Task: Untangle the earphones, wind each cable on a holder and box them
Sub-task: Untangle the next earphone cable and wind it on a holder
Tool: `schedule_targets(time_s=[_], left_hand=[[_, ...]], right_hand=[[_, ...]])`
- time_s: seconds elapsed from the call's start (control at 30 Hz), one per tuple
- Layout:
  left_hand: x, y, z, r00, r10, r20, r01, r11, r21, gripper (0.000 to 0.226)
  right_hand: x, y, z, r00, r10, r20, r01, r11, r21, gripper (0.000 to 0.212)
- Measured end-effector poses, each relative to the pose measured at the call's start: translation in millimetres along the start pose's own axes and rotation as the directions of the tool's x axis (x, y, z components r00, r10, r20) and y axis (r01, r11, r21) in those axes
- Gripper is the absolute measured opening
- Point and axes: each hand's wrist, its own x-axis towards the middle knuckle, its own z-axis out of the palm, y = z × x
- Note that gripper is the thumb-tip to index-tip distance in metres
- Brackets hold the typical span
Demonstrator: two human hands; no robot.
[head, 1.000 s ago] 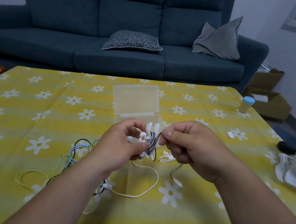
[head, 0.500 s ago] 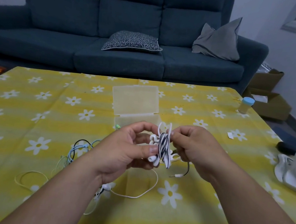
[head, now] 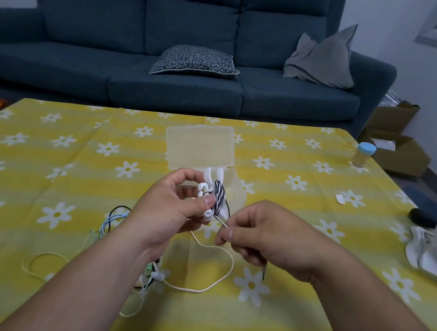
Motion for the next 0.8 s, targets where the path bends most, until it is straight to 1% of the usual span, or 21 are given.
schedule_targets(time_s=[0.13,0.17,0.23,0.3,0.43,0.5,0.63,0.73,0.8], left_hand=[[-1,-3,1,0.999,0.047,0.025,-0.049,0.994,0.101,0.025],[-1,-4,2,0.997,0.070,0.020,-0.072,0.986,0.148,0.026],[-1,-6,3,0.993,0.120,0.005,-0.118,0.957,0.264,0.027],[-1,-7,3,0.990,0.139,0.020,-0.138,0.934,0.328,0.028],[-2,-8,1,0.987,0.141,0.082,-0.163,0.842,0.513,0.029],[-4,-7,3,0.987,0.089,0.135,-0.145,0.859,0.491,0.029],[-8,-3,3,0.960,0.016,0.281,-0.119,0.928,0.354,0.028],[-9,-2,4,0.935,0.012,0.354,-0.118,0.953,0.278,0.030],[-9,-1,4,0.927,0.034,0.373,-0.131,0.963,0.237,0.033]], right_hand=[[-1,-1,-3,0.998,-0.007,-0.065,0.006,1.000,-0.007,0.020],[0,-1,-3,0.996,-0.011,-0.090,0.009,1.000,-0.026,0.020],[0,0,-5,0.989,-0.028,-0.143,0.016,0.996,-0.087,0.019],[0,0,-9,0.982,-0.049,-0.185,0.026,0.992,-0.126,0.019],[0,0,-17,0.957,-0.087,-0.277,0.059,0.992,-0.108,0.017],[1,0,-20,0.940,-0.100,-0.326,0.074,0.993,-0.091,0.016],[1,2,-22,0.912,-0.109,-0.396,0.103,0.994,-0.036,0.017],[0,1,-23,0.912,-0.093,-0.399,0.121,0.992,0.045,0.016],[-1,1,-24,0.927,-0.056,-0.372,0.120,0.981,0.151,0.017]])
